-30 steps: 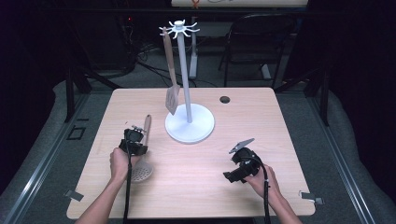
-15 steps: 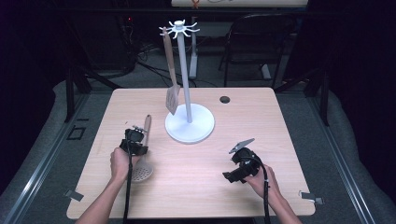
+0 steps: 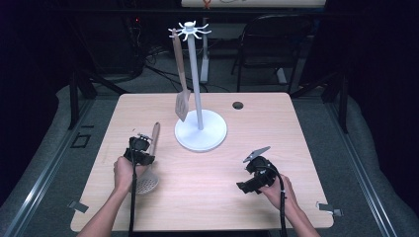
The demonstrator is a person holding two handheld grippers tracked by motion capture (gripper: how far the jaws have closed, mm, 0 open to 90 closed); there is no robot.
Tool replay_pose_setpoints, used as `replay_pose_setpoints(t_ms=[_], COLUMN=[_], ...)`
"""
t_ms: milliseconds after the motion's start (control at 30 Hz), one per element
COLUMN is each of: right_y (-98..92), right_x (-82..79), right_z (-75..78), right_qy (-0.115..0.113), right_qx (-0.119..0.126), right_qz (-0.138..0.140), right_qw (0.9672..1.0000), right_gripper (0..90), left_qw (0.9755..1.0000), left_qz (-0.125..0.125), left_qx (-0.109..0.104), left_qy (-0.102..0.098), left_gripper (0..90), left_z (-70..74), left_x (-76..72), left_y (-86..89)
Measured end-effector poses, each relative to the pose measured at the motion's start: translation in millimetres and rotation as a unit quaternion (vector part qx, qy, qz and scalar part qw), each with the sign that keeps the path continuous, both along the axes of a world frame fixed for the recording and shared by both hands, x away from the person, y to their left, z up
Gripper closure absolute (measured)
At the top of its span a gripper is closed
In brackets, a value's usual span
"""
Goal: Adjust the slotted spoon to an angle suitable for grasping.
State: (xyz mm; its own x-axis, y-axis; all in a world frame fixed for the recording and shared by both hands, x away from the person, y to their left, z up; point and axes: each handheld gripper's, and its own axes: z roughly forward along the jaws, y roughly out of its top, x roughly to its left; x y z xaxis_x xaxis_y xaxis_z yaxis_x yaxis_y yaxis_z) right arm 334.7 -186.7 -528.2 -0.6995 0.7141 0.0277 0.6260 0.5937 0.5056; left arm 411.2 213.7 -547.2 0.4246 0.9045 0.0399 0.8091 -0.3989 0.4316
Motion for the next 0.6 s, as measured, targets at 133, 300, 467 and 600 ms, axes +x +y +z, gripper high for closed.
replay_pose_setpoints(t_ms=[133, 300, 467, 600], right_y=[0.1, -0.9, 0.0, 0.1], right_x=[-0.1, 0.5, 0.2, 0.3], right_z=[0.8, 0.4, 0.0, 0.2], right_qy=[-0.001, 0.002, 0.002, 0.005], right_qx=[-0.004, -0.005, -0.002, -0.004], right_qz=[0.001, 0.000, 0.000, -0.001], right_qw=[1.0000, 1.0000, 1.0000, 1.0000], right_gripper=[14.9, 14.9, 14.9, 14.9], left_qw=[1.0000, 0.9998, 0.9994, 0.9991], left_qz=[-0.007, -0.015, -0.023, -0.030], left_qx=[0.002, 0.010, 0.010, 0.004], left_qy=[0.005, 0.013, 0.022, 0.028], left_gripper=[71.8, 72.0, 72.6, 73.2], left_z=[0.8, 2.1, 3.4, 4.1], left_x=[-3.7, -10.7, -18.4, -22.7], left_y=[2.7, 6.4, 11.4, 16.3])
